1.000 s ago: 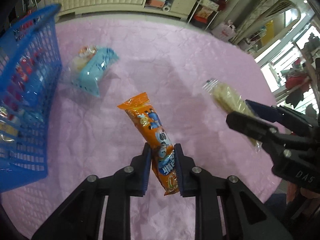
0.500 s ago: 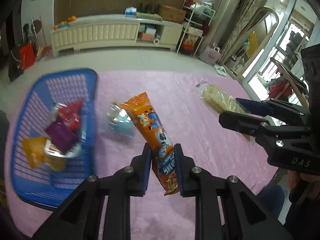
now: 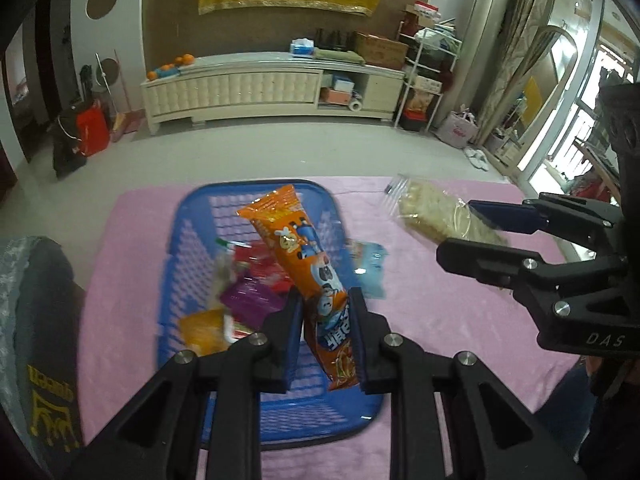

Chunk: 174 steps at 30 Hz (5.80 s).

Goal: Organize snacks
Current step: 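Carry both snacks over the blue basket and open both tools to drop them, then grasp the light-blue bread pack with the right tool, then carry the light-blue bread pack into the basket and open the right tool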

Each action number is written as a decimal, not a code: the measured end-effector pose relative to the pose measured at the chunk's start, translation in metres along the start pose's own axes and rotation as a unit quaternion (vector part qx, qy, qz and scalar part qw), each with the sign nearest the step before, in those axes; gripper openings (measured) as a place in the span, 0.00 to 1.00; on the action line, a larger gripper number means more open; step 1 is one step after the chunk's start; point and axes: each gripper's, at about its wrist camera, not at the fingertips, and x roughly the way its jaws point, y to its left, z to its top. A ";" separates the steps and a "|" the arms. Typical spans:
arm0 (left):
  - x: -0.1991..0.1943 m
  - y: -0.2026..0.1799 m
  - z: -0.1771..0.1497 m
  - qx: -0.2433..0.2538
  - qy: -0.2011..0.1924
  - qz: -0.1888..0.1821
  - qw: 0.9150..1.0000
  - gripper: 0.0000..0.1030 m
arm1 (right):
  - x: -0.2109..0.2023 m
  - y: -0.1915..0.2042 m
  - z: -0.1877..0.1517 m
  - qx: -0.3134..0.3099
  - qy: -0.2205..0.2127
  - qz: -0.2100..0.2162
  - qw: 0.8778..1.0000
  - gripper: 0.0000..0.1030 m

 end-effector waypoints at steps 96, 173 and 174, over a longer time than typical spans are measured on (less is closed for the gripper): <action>0.121 0.043 0.023 -0.057 0.117 0.074 0.989 0.80 | 0.172 -0.149 -0.054 0.294 0.156 0.056 0.941 0.21; -0.006 0.050 -0.075 -0.053 0.011 0.044 0.998 0.80 | 0.058 0.034 -0.037 0.044 0.057 0.028 0.997 0.06; -0.010 0.047 -0.076 -0.050 0.003 0.045 0.998 0.80 | 0.051 0.031 -0.040 0.048 0.049 0.022 0.997 0.06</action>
